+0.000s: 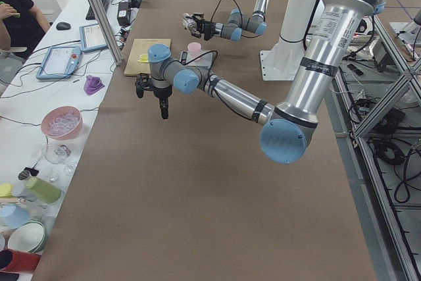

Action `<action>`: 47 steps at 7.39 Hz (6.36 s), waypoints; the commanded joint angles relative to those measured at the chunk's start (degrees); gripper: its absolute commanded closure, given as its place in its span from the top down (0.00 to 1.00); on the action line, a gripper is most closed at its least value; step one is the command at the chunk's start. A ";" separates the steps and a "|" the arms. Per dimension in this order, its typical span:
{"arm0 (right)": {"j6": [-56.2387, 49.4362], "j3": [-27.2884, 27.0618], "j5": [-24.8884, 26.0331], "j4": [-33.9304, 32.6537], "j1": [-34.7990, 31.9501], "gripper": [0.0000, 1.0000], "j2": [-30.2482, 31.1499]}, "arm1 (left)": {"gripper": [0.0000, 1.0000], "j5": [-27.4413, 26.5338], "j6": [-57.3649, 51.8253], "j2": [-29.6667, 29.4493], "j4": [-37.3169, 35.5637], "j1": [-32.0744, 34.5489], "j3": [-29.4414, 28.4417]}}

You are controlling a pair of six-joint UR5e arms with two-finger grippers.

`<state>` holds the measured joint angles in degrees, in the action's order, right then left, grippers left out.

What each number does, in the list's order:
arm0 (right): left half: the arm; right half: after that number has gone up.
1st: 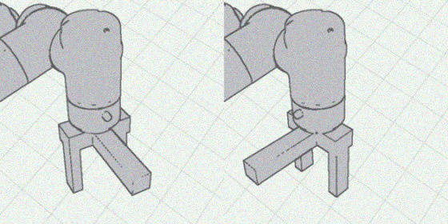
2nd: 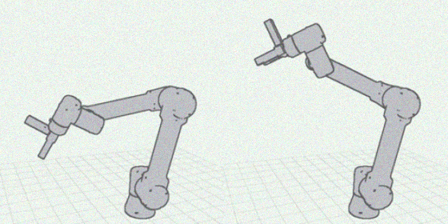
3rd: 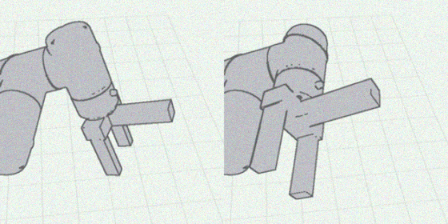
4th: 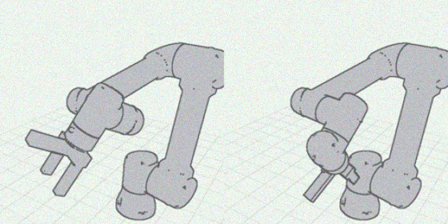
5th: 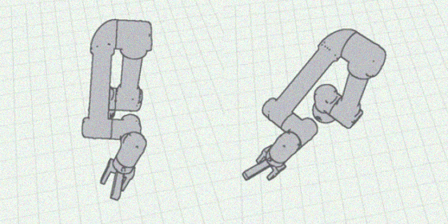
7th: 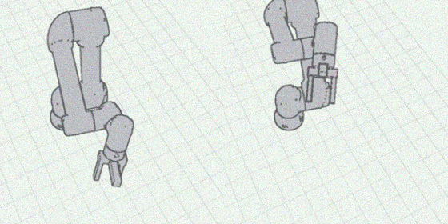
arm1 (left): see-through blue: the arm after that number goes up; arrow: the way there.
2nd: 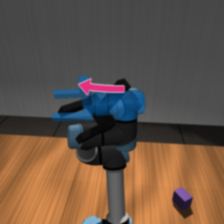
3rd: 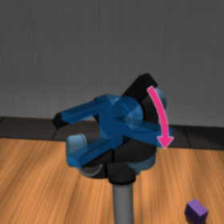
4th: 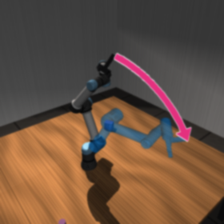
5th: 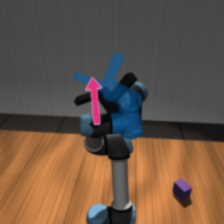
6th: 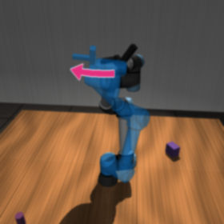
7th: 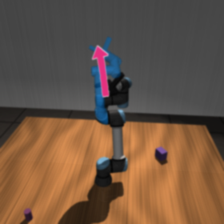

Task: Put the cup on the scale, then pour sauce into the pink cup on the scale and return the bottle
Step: 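Hold the bottle tilted over the pink cup with the right gripper, then tilt the bottle upright and carry it away from the cup with the right gripper, then lower the glass bottle onto the table beside the right arm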

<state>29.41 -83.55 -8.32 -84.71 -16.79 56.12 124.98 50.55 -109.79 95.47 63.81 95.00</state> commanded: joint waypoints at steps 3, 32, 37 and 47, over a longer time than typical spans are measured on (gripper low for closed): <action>4.66 -0.91 -13.87 21.89 -1.39 0.00 4.86 | 0.99 -0.35 0.34 -0.86 -0.20 0.00 0.72; 36.60 -6.80 -62.44 34.26 -28.47 0.00 27.64 | 0.99 -3.69 -0.10 -1.48 -0.73 0.53 7.04; 36.33 -6.89 -62.70 34.34 -27.59 0.01 28.87 | 0.99 -4.83 -0.10 -1.48 -0.64 0.53 7.13; 36.25 -8.73 -67.79 34.17 -27.07 1.00 32.29 | 0.99 -4.83 0.25 -1.48 -0.73 0.35 6.34</action>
<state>65.66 -91.90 -75.54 -50.58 -43.84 87.62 120.15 50.92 -111.28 94.75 64.16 101.53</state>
